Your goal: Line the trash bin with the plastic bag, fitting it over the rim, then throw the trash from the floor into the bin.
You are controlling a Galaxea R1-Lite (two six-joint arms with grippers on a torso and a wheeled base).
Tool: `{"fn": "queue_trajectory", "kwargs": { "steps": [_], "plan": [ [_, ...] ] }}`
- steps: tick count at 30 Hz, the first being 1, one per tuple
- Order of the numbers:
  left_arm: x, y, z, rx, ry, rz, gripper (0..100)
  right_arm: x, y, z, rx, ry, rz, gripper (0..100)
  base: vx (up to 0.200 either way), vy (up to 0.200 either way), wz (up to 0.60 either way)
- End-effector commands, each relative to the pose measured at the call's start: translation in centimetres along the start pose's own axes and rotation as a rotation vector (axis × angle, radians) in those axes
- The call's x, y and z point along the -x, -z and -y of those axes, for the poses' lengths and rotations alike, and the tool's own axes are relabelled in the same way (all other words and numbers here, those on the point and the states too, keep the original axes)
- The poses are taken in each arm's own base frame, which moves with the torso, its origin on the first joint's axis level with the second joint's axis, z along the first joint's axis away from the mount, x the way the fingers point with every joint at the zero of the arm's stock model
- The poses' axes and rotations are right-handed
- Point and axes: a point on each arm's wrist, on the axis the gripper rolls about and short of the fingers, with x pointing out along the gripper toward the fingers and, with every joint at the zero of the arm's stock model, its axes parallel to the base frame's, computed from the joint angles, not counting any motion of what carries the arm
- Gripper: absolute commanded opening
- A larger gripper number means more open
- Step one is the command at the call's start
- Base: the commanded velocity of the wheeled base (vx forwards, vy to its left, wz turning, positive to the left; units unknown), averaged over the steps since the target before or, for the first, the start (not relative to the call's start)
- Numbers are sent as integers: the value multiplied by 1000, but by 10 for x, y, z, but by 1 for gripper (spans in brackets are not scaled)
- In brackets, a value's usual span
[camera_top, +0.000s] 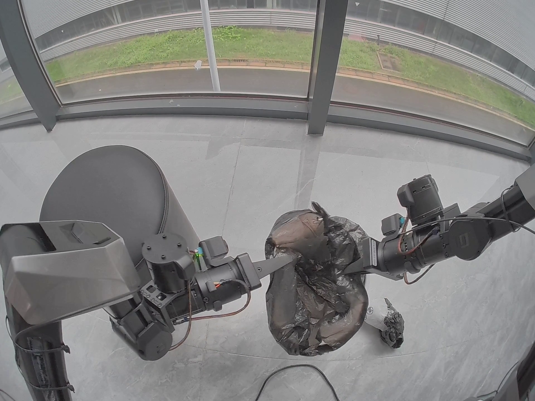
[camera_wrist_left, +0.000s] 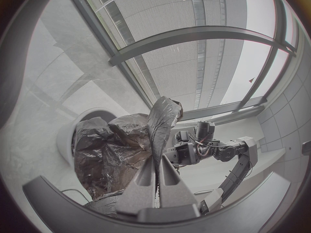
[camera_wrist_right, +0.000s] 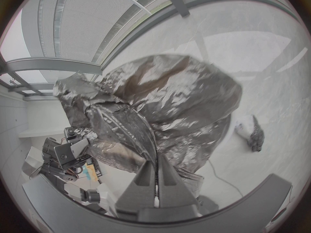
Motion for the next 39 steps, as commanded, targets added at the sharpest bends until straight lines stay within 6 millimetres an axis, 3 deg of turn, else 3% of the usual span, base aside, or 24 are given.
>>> {"fn": "queue_trajectory", "kwargs": {
  "steps": [1,5,10,13,14,20,26,33,38,39],
  "plan": [
    [-24,15,-16,11,9,-41,0,9,-11,23,4,48,45,0,0,0,0],
    [-32,32,-21,25,3,-84,0,3,-14,45,51,150,57,0,0,0,0],
    [-24,27,-15,19,1,-72,0,-6,-8,57,80,168,12,0,0,0,0],
    [-19,22,-12,18,-3,-62,0,-11,-6,55,85,156,-5,0,0,0,0],
    [-4,13,-11,23,-29,-37,0,-25,3,45,111,120,-51,0,0,0,0],
    [31,5,-7,38,-91,-7,0,-47,14,26,168,42,-85,0,0,0,0],
    [47,4,-4,49,-118,2,0,-68,28,20,191,21,-149,0,0,0,0],
    [33,3,-12,39,-102,-4,0,-75,27,30,193,25,-114,0,0,0,0],
    [7,5,-21,18,-65,-9,0,-52,7,58,159,69,-2,0,0,0,0],
    [-6,8,-25,12,-47,-18,0,-29,-4,62,151,82,62,0,0,0,0]
  ]
}}
